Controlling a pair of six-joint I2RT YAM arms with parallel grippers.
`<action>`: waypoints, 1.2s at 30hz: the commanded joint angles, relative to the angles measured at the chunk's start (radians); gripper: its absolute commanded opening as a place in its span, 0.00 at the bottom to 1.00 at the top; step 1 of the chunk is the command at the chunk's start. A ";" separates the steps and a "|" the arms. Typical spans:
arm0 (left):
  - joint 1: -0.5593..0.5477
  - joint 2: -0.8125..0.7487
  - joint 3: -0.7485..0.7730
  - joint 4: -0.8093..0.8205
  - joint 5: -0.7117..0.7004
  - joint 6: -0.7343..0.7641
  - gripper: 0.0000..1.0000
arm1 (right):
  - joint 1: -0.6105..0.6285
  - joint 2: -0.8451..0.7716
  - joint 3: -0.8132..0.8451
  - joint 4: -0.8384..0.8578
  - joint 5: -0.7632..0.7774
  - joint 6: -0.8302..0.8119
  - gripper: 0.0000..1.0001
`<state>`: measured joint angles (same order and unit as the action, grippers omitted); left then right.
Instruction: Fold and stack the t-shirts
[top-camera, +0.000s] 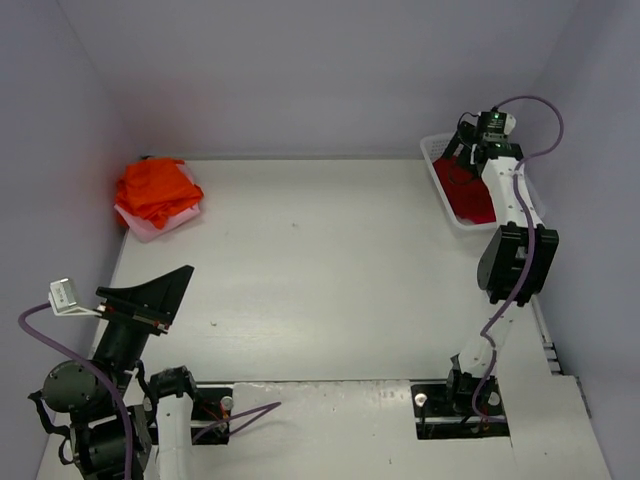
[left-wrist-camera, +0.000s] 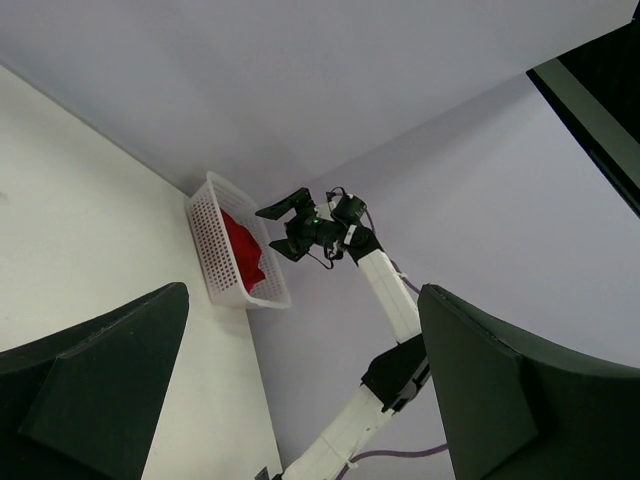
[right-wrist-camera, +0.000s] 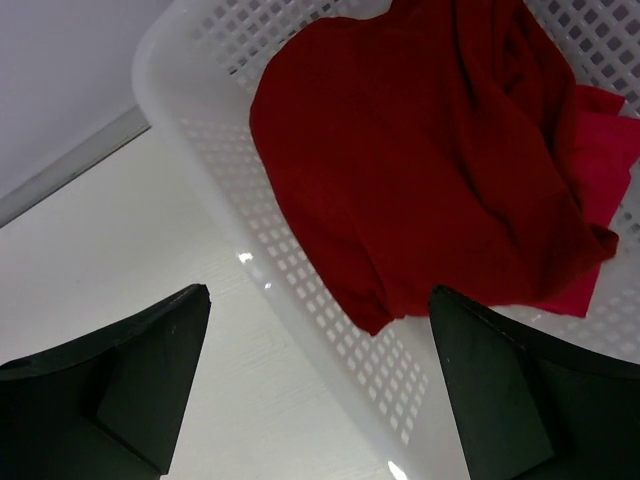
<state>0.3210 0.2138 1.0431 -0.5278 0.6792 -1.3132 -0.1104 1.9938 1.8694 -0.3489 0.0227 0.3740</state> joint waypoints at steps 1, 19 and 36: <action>0.006 0.018 -0.024 0.091 -0.007 -0.003 0.93 | -0.003 0.060 0.097 0.034 0.054 -0.035 0.87; 0.006 0.018 -0.109 0.135 -0.035 -0.011 0.93 | -0.046 0.307 0.192 0.011 0.160 -0.081 0.63; 0.007 0.021 -0.120 0.153 -0.047 -0.018 0.93 | -0.048 0.237 0.229 0.010 0.157 -0.040 0.00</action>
<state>0.3210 0.2131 0.9051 -0.4644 0.6308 -1.3243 -0.1486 2.3203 2.0491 -0.3630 0.1574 0.3046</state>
